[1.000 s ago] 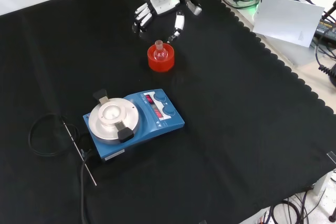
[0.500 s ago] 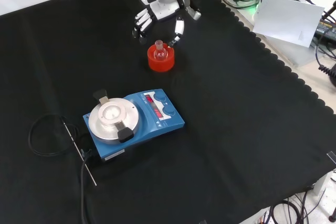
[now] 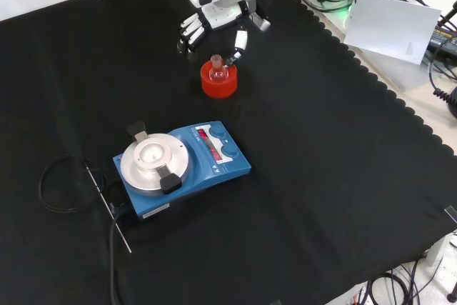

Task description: Pick up the round-bottom flask.

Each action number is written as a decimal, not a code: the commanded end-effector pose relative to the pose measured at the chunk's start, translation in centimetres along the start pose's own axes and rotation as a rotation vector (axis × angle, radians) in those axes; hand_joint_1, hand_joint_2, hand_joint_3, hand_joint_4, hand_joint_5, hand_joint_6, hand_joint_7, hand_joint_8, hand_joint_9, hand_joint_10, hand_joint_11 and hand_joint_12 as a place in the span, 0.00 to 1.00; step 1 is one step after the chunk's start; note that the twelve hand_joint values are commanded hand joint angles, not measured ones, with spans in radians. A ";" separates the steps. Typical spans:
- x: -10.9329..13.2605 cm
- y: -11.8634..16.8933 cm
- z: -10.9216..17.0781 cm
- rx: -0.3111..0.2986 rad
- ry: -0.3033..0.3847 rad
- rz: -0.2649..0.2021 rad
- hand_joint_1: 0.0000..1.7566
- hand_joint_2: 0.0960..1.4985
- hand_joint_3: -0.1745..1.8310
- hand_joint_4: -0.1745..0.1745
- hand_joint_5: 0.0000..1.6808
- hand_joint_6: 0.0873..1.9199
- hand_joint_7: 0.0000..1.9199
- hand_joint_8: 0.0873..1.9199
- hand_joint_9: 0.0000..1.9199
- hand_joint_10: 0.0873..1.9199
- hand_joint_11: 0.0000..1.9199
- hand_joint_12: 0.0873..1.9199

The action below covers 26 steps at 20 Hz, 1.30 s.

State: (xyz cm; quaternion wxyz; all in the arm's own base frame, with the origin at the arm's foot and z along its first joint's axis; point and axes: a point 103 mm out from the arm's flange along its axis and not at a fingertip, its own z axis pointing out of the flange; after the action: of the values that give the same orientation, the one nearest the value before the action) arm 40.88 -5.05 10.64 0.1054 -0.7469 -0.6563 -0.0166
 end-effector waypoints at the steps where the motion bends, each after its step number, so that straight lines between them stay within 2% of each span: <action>1: 0.1 0.0 0.2 -0.008 -0.001 -0.008 0.52 0.35 0.41 0.27 0.39 0.39 0.12 0.35 0.23 0.35 0.10 0.72; 6: 0.2 0.1 0.3 -0.009 -0.008 -0.011 0.53 0.35 0.41 0.26 0.44 0.40 0.13 0.35 0.25 0.34 0.10 0.72; 15: 0.2 0.3 0.0 -0.023 -0.029 -0.013 0.54 0.36 0.41 0.28 0.49 0.40 0.14 0.35 0.26 0.33 0.12 0.71; 21: 0.0 0.4 0.0 -0.015 -0.037 -0.007 0.55 0.38 0.41 0.28 0.55 0.39 0.15 0.35 0.27 0.33 0.13 0.70; 26: -0.3 0.5 0.1 -0.002 -0.038 -0.009 0.56 0.38 0.41 0.29 0.57 0.39 0.16 0.35 0.28 0.33 0.14 0.70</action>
State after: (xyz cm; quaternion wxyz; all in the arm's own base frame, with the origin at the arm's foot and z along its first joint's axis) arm 41.33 -5.21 10.54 0.0893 -0.7446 -0.6615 -0.0060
